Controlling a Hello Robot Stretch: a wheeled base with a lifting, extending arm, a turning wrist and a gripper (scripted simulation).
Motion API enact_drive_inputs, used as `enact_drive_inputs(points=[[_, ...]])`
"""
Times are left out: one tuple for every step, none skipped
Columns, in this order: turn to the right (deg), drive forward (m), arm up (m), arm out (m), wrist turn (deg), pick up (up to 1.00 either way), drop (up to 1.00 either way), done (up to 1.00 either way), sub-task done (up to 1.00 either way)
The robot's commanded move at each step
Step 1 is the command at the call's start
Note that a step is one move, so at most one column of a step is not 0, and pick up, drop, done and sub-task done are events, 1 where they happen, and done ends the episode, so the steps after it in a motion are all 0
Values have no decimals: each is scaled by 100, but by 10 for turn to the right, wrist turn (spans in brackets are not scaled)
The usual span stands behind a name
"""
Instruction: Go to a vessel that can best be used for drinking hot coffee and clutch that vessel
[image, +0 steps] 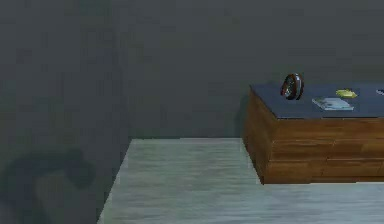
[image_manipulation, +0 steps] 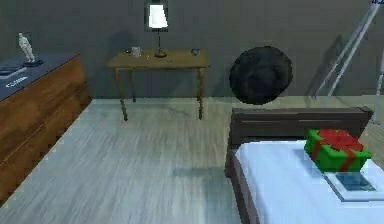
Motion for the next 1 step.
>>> enact_drive_inputs(points=[[450, 0, 0, 0, 0, 0, 0, 0, 0]])
